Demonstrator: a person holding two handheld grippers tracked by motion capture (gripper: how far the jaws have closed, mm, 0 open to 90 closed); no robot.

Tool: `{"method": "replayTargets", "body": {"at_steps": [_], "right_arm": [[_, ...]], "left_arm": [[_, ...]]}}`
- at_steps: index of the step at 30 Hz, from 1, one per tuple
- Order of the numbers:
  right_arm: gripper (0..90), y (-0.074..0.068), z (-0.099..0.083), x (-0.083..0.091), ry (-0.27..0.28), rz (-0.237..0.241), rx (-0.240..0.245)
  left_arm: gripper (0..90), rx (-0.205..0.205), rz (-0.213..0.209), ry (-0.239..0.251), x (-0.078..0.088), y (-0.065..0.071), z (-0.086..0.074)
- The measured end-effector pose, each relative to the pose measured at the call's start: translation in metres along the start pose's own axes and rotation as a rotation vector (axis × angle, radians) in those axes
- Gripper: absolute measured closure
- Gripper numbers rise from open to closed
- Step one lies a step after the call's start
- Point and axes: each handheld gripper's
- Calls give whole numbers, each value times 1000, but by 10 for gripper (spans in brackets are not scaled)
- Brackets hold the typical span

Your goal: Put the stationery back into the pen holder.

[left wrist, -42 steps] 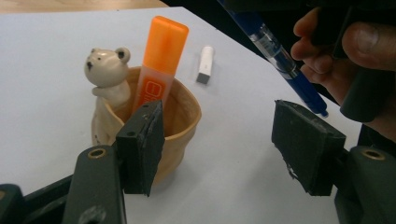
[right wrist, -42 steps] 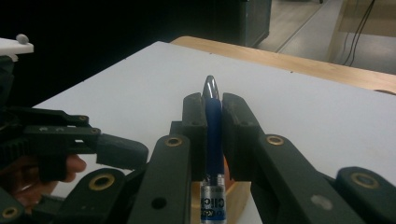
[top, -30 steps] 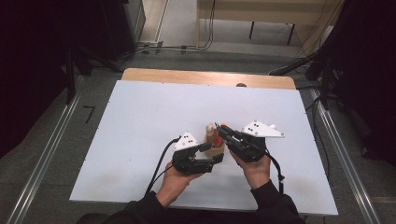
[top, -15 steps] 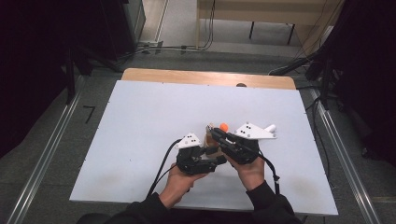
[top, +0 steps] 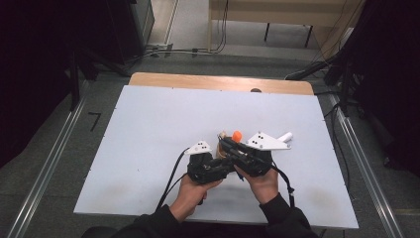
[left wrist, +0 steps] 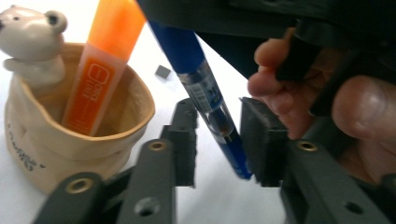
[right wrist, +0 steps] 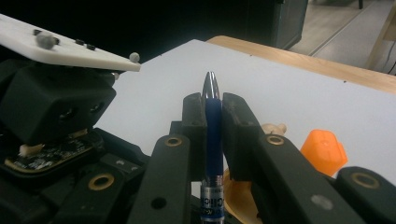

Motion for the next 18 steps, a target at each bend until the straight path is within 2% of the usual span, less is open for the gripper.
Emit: {"method": "replayTargets", "body": {"at_steps": [5,8,12,18], "right_arm": [[778,-1,2,3,9,2,12],[773,-2,2,5,17,7,12],[762,-3,3,6,25,18,19],[673,-5,5,10,40,46,29]], "left_arm": [[768,49,-3,-5,2,-6,1],[791,64,-1,-4,3,-7,2],[798,57,1,1,5,-7,2],[798,52,3,18,8,-5,2]]}}
Point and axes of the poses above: each handheld gripper's, and its own axes: x roughly backward along the jaws, z roughly out of its top, y roughly to its right, and after that the axes turned 15 degrees about x, right-handed
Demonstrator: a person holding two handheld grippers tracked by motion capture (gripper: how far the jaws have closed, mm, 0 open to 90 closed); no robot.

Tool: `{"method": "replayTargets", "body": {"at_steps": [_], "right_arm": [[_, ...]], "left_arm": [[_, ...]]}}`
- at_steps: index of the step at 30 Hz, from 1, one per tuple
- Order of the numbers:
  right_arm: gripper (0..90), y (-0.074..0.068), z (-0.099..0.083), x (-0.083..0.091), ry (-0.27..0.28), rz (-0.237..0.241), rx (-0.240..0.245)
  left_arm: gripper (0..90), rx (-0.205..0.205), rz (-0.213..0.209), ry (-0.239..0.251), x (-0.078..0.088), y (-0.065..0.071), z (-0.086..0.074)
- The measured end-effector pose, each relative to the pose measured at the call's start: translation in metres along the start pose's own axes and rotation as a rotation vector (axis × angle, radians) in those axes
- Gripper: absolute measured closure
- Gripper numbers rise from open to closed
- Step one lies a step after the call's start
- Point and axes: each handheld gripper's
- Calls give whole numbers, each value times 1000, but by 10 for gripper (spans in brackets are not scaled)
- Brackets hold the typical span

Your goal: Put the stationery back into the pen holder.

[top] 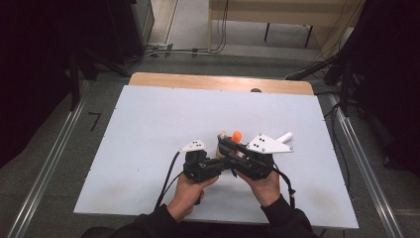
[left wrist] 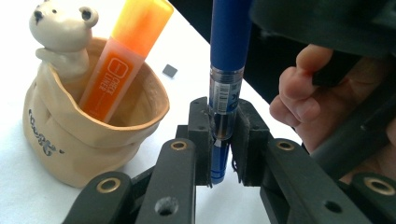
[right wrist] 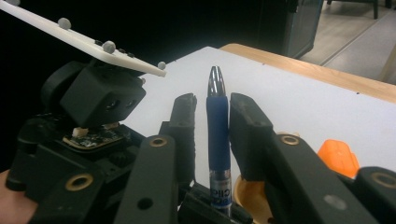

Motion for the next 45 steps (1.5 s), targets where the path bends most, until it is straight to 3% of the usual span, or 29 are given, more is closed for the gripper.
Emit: {"method": "replayTargets", "body": {"at_steps": [6,12,22,37,45], "right_arm": [[600,-2,3,8,11,21,-13],[548,-1,-3,14,-20,26,-27],[488,4,-19,26,-81,4,-37],[301,11,-42,43,-162,-47,-55],[292,17,-55,52,-189,-82,-83]], "left_arm": [[798,2,12,47,10,-3,6],[797,7,20,88,19,-5,11],[797,-4,26,130,25,-4,15],[797,-15,37,176,26,-4,23],[796,-33,65,208,25,-5,27]]}}
Point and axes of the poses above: each handheld gripper's, and its own axes: x roughly backward along the jaws, z roughly out of its top, y roughly to its right, and after that the axes turned 15 degrees about x, right-handed
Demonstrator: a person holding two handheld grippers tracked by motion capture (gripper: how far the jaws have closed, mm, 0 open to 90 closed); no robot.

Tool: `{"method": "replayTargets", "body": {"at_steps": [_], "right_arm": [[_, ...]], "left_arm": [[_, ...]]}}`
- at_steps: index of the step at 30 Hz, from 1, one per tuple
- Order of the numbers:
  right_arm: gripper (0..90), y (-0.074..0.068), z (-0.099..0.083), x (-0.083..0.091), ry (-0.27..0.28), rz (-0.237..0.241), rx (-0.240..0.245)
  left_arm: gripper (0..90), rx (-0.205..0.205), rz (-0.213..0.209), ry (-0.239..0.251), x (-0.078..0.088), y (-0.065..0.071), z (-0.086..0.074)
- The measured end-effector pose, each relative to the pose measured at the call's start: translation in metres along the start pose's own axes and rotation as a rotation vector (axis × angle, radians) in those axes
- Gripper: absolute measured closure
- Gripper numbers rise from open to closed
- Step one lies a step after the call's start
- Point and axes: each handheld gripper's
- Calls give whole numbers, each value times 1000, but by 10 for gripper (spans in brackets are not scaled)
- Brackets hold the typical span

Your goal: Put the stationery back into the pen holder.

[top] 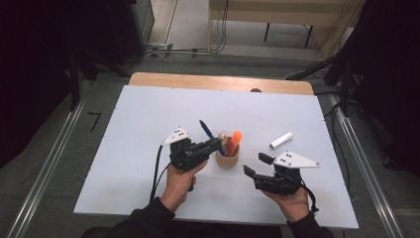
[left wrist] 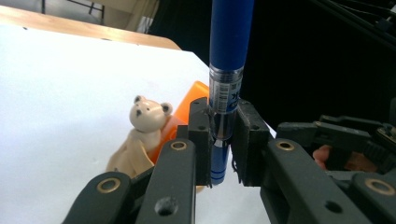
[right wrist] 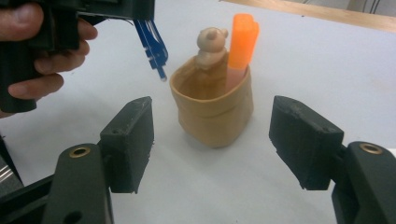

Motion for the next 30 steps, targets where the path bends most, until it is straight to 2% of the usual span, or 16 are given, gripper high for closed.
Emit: {"method": "replayTargets", "body": {"at_steps": [9,20,26,30], "right_arm": [[288,3,-6,-3,-26,-7,-9],[288,13,-14,-6,-44,-34,-45],[287,18,-18,-7,-51,-46,-60],[287,18,-19,-7,-53,-49,-64]], "left_arm": [[796,-15,29,10,-8,-4,2],[795,-37,64,10,-18,-7,0],[795,-82,95,10,-22,-6,-3],[794,-126,121,9,-24,-5,-6]]}}
Point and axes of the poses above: each handheld gripper's, and its own axes: x roughly backward along the jaws, z roughly out of its top, y roughly to its right, and after that the axes turned 15 degrees about x, right-handed
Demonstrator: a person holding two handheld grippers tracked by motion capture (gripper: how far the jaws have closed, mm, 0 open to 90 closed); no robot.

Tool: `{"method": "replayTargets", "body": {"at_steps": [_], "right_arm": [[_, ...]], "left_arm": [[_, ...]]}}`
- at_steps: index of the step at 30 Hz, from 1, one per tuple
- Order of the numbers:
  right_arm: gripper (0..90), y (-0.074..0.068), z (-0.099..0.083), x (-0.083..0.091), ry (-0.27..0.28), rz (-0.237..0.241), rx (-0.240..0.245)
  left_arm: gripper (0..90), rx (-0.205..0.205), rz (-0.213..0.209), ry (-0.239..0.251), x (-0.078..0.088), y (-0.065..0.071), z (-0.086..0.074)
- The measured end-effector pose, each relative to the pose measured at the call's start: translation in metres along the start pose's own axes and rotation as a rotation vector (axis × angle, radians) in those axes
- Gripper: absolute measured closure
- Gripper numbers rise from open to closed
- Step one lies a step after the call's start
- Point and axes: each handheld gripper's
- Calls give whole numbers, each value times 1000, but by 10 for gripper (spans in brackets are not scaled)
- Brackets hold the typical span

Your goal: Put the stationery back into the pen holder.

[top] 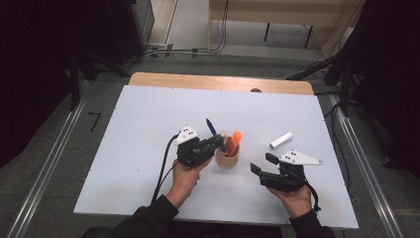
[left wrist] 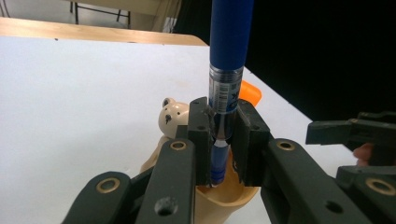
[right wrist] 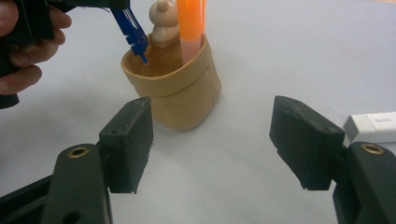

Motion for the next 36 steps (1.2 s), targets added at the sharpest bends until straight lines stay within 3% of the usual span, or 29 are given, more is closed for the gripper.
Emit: {"method": "replayTargets", "body": {"at_steps": [7,30,36], "right_arm": [[285,1,-1,-1,-2,2,-4],[283,1,-2,-2,-3,7,-18],[282,1,-2,-2,-4,8,-20]], "left_arm": [[793,-68,32,6,-3,3,-4],[786,-135,67,-12,-9,5,-13],[664,-140,69,-7,-8,5,-13]]}}
Point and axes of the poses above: each handheld gripper's, and its own axes: x roughly backward along the jaws, z roughly out of its top, y roughly to its right, and after that the axes turned 15 degrees about x, right-handed
